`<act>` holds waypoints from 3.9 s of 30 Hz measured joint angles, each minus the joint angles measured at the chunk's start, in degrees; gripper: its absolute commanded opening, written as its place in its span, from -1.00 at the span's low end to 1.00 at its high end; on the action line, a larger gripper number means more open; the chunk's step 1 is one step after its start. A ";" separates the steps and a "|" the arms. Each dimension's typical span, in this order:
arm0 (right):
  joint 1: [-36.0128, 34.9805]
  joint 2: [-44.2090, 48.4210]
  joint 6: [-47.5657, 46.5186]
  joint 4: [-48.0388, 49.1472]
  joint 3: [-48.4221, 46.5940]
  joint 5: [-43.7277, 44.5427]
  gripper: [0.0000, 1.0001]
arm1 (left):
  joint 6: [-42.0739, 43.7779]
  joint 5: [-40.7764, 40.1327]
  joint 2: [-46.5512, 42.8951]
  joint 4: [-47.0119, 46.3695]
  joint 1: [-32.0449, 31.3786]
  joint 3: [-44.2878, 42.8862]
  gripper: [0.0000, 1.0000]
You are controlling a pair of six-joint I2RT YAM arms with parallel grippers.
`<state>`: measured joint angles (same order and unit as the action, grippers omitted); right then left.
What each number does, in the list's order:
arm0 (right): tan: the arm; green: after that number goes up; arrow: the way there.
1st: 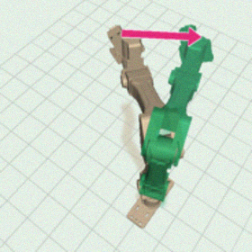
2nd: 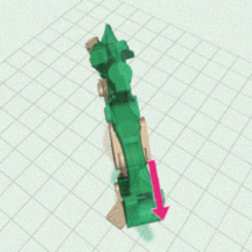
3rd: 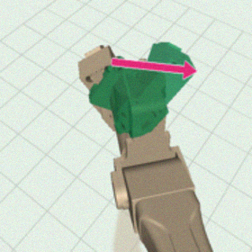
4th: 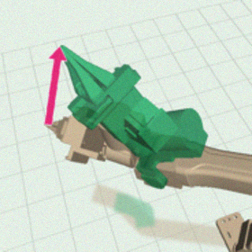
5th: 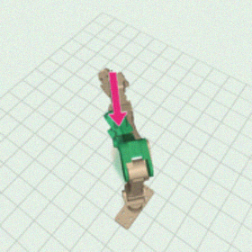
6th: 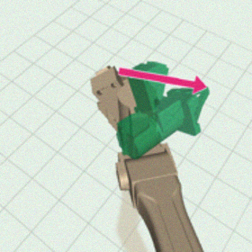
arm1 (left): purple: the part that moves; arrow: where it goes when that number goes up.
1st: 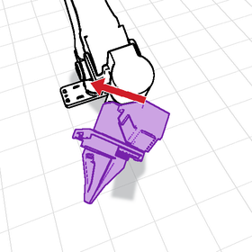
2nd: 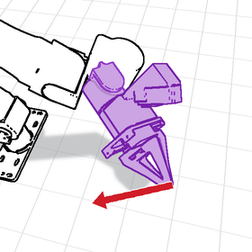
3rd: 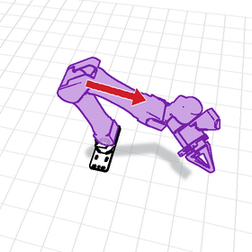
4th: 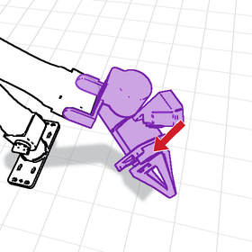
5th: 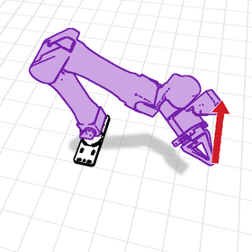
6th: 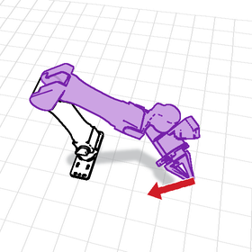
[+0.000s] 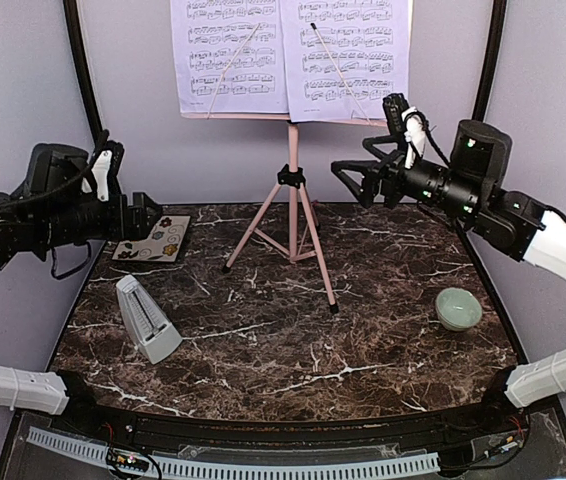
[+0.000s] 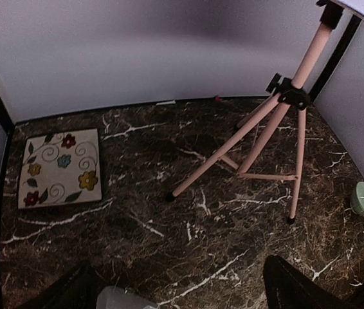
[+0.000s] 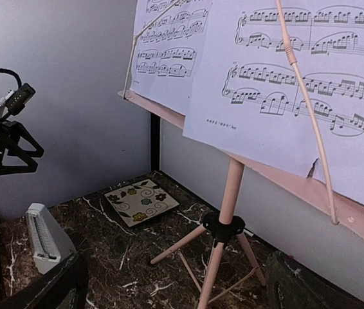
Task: Set up the instrument practice props
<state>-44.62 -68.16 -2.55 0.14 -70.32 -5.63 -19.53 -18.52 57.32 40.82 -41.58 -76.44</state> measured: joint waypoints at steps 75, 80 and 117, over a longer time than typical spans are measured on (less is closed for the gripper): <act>-2.08 8.50 8.57 2.71 20.22 -0.11 1.00 | -47.43 -10.95 49.70 13.40 -23.34 -18.01 0.83; -2.08 8.11 6.43 0.24 20.02 -1.11 1.00 | -42.01 -8.96 49.13 9.35 -23.43 -17.77 0.98; -4.81 -41.81 -23.37 -17.40 -15.37 -35.82 0.78 | -14.40 15.04 -6.82 -32.17 -6.91 39.36 0.98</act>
<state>-49.43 -109.97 -25.91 -17.26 -85.69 -41.45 -33.93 -3.49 50.50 8.64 -48.49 -37.08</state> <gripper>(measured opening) 0.910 0.987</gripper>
